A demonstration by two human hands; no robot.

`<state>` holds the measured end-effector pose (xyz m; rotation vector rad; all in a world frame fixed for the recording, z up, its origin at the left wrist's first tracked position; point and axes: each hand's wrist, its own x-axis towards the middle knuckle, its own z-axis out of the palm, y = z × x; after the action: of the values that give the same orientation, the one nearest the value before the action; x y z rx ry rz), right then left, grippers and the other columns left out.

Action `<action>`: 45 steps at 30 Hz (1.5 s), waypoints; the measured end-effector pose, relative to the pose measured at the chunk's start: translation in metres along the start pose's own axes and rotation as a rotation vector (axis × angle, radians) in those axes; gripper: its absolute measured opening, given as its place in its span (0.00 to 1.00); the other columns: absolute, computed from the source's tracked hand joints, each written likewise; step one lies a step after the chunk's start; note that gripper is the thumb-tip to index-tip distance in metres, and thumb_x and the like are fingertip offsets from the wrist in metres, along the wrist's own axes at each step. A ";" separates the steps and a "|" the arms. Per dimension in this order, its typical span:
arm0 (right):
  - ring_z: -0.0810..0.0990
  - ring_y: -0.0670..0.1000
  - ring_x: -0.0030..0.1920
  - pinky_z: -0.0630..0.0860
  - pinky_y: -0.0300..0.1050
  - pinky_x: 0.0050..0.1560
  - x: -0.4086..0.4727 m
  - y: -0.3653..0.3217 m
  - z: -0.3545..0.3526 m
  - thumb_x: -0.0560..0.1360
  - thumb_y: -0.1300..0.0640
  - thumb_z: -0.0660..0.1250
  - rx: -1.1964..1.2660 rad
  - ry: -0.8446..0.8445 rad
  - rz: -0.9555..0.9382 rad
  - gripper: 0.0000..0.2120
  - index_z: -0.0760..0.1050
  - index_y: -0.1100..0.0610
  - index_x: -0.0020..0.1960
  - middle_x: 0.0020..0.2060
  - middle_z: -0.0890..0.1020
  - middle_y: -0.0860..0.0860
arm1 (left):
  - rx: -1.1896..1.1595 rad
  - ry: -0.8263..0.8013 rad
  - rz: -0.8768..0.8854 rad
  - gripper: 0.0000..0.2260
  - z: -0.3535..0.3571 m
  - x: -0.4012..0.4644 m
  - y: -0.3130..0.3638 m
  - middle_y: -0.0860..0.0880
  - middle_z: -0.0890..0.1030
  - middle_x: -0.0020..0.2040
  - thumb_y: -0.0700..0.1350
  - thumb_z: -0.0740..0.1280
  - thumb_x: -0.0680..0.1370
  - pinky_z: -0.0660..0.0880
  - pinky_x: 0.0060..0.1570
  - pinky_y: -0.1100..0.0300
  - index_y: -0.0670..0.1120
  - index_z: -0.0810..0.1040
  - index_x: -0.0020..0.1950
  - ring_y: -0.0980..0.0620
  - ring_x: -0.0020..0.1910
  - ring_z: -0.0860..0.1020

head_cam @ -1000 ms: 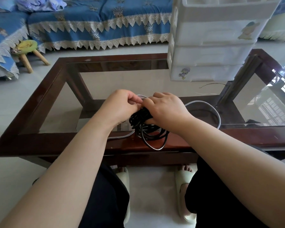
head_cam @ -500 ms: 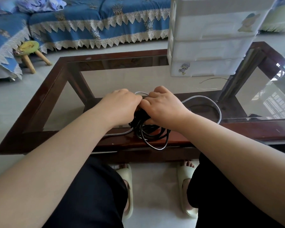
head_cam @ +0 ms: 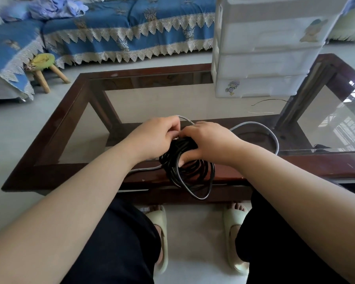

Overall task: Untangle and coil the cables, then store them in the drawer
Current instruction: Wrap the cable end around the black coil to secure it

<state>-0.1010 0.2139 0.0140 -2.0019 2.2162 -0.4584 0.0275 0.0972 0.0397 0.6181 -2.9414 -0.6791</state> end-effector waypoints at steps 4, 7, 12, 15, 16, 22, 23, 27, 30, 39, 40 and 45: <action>0.79 0.50 0.46 0.75 0.49 0.50 0.000 -0.002 -0.007 0.66 0.36 0.71 0.289 -0.129 0.106 0.28 0.77 0.55 0.56 0.43 0.81 0.50 | -0.001 0.067 0.041 0.06 0.001 0.000 0.002 0.51 0.77 0.39 0.43 0.61 0.81 0.70 0.38 0.53 0.48 0.72 0.44 0.52 0.39 0.74; 0.80 0.48 0.46 0.76 0.46 0.50 -0.003 -0.001 -0.010 0.68 0.40 0.72 0.436 -0.216 0.123 0.24 0.78 0.56 0.56 0.44 0.83 0.50 | -0.007 0.064 0.053 0.06 0.003 -0.002 0.002 0.51 0.77 0.39 0.42 0.61 0.81 0.71 0.39 0.53 0.48 0.73 0.44 0.52 0.40 0.75; 0.76 0.39 0.36 0.70 0.33 0.36 -0.005 -0.011 -0.001 0.68 0.47 0.75 0.472 -0.267 0.150 0.12 0.77 0.53 0.45 0.35 0.79 0.44 | -0.108 0.053 0.074 0.06 0.003 0.000 0.007 0.54 0.76 0.35 0.42 0.62 0.81 0.69 0.36 0.60 0.48 0.74 0.45 0.59 0.34 0.73; 0.75 0.46 0.40 0.70 0.40 0.39 -0.004 -0.022 0.010 0.69 0.45 0.74 0.325 -0.188 0.128 0.17 0.77 0.56 0.51 0.39 0.78 0.46 | -0.186 0.070 0.058 0.06 0.006 0.000 0.012 0.56 0.76 0.36 0.43 0.60 0.82 0.68 0.36 0.65 0.50 0.74 0.46 0.61 0.36 0.74; 0.75 0.46 0.39 0.70 0.41 0.39 -0.004 -0.023 0.010 0.69 0.45 0.73 0.324 -0.149 0.137 0.17 0.77 0.55 0.51 0.38 0.78 0.46 | -0.229 0.104 0.050 0.07 0.007 0.000 0.013 0.55 0.77 0.37 0.45 0.60 0.82 0.70 0.38 0.65 0.51 0.73 0.46 0.60 0.38 0.75; 0.77 0.51 0.39 0.75 0.47 0.42 -0.006 -0.012 -0.005 0.69 0.44 0.71 0.237 0.031 0.186 0.16 0.76 0.55 0.48 0.37 0.80 0.49 | -0.410 -0.150 -0.091 0.49 -0.009 -0.007 0.002 0.56 0.75 0.58 0.83 0.52 0.58 0.71 0.57 0.62 0.51 0.67 0.67 0.61 0.57 0.74; 0.78 0.53 0.40 0.75 0.48 0.41 -0.006 -0.011 -0.008 0.70 0.45 0.70 0.193 0.043 0.181 0.16 0.76 0.56 0.49 0.39 0.80 0.50 | -0.327 -0.245 -0.095 0.51 -0.010 -0.010 0.006 0.58 0.75 0.57 0.84 0.52 0.55 0.72 0.54 0.63 0.52 0.66 0.68 0.63 0.55 0.75; 0.78 0.55 0.44 0.71 0.46 0.40 -0.005 -0.012 -0.010 0.72 0.53 0.66 -0.036 0.056 0.128 0.14 0.74 0.57 0.55 0.44 0.79 0.52 | -0.209 -0.324 -0.151 0.30 -0.006 -0.010 0.013 0.60 0.76 0.53 0.66 0.71 0.68 0.74 0.51 0.62 0.53 0.68 0.63 0.62 0.51 0.76; 0.77 0.54 0.42 0.67 0.45 0.38 -0.006 -0.015 -0.009 0.71 0.47 0.68 -0.064 0.097 0.119 0.17 0.74 0.57 0.54 0.42 0.79 0.51 | -0.276 -0.329 -0.150 0.21 -0.007 -0.006 0.009 0.53 0.81 0.51 0.48 0.75 0.71 0.76 0.49 0.59 0.53 0.73 0.60 0.56 0.48 0.80; 0.78 0.53 0.44 0.62 0.42 0.38 -0.018 -0.016 -0.009 0.69 0.46 0.71 -0.010 0.103 0.122 0.17 0.76 0.53 0.54 0.43 0.81 0.49 | -0.365 -0.329 -0.060 0.09 0.008 -0.007 0.008 0.47 0.79 0.37 0.36 0.71 0.69 0.72 0.38 0.56 0.41 0.77 0.48 0.54 0.35 0.75; 0.77 0.52 0.43 0.62 0.42 0.38 -0.019 -0.015 -0.011 0.69 0.46 0.71 0.000 0.102 0.154 0.17 0.75 0.53 0.55 0.42 0.80 0.49 | -0.350 -0.295 -0.044 0.09 0.011 -0.006 0.009 0.47 0.79 0.38 0.37 0.71 0.68 0.72 0.38 0.55 0.42 0.77 0.47 0.53 0.36 0.76; 0.73 0.49 0.39 0.63 0.43 0.37 -0.023 -0.015 -0.019 0.69 0.47 0.72 0.130 0.081 0.253 0.15 0.73 0.50 0.51 0.37 0.76 0.46 | -0.317 -0.235 0.021 0.11 0.015 -0.005 0.008 0.49 0.80 0.40 0.46 0.69 0.64 0.75 0.41 0.51 0.48 0.76 0.45 0.49 0.39 0.78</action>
<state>-0.0891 0.2385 0.0342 -1.6389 2.3768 -0.6422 0.0273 0.1117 0.0298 0.5061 -2.9380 -1.2622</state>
